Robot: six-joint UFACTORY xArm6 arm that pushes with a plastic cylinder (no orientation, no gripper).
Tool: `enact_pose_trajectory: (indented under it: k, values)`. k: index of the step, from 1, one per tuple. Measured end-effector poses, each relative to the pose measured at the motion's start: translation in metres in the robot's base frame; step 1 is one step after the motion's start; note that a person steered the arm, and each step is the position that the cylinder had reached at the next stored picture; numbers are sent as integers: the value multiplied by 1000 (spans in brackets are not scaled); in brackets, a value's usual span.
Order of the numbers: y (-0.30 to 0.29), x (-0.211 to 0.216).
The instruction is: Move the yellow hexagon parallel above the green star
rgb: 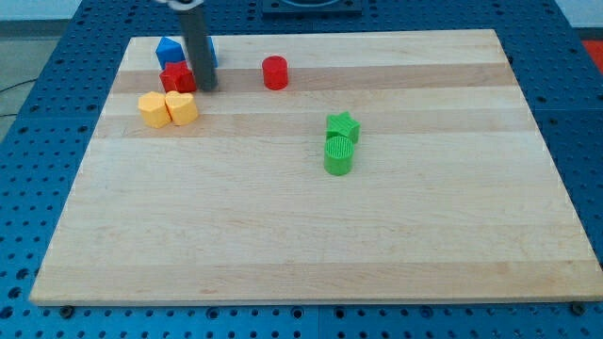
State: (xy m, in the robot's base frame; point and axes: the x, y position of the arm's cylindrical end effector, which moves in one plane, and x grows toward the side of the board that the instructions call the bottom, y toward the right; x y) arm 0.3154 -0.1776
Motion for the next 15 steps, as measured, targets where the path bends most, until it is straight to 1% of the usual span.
enact_pose_trajectory:
  k: [1, 2, 3, 4, 5, 7, 8, 9, 10, 11, 12, 13, 14, 15]
  values:
    - [0, 14]
    - [31, 41]
    - [43, 58]
    - [10, 73]
    - [-31, 75]
    - [-81, 81]
    - [-123, 49]
    - [-70, 34]
    - [43, 34]
    - [58, 34]
    - [35, 5]
    - [35, 20]
    - [59, -1]
    - [59, -37]
